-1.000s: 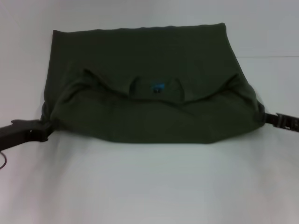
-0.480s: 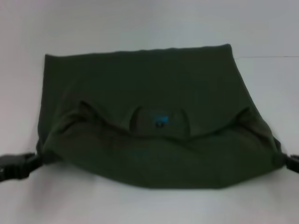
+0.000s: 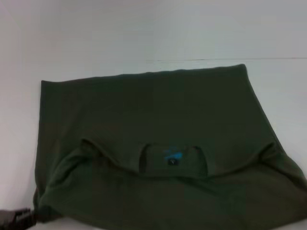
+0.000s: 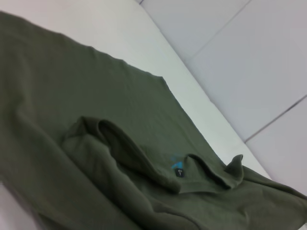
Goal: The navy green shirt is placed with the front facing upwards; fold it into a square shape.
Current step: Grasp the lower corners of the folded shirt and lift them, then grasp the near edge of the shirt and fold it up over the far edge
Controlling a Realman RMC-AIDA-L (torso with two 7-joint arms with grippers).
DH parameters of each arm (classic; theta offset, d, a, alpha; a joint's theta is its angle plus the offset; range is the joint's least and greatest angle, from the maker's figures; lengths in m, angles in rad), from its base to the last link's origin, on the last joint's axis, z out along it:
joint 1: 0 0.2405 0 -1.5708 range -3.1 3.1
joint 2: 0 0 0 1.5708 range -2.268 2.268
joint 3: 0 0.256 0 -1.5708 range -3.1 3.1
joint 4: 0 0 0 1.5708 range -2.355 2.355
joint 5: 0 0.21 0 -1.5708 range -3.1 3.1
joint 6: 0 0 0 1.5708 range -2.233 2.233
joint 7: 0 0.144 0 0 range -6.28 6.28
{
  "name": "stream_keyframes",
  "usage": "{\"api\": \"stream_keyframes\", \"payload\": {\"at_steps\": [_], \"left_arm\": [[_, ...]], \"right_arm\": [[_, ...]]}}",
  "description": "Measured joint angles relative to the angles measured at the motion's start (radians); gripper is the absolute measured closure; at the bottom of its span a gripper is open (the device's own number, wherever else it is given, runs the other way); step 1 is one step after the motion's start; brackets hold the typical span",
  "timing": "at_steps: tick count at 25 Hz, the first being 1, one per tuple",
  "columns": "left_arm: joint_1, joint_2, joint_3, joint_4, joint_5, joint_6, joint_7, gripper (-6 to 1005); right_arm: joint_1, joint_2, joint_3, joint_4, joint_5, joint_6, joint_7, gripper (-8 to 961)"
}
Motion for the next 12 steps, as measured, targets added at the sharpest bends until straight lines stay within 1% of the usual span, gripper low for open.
{"api": "stream_keyframes", "payload": {"at_steps": [2,6,12], "left_arm": [[0.015,-0.003,-0.014,-0.001,0.017,0.027,0.005,962],[0.029,-0.004,-0.027,-0.002,0.023,0.037,0.006,962],[0.017,0.003,-0.035,-0.002,0.025,0.034,0.004,962]], "right_arm": [[-0.013,0.0,0.032,0.0,-0.035,-0.039,-0.027,932],[-0.034,0.006,0.096,0.008,-0.103,-0.101,-0.074,931],[-0.057,0.012,0.161,0.013,-0.139,-0.142,-0.101,929]]}}
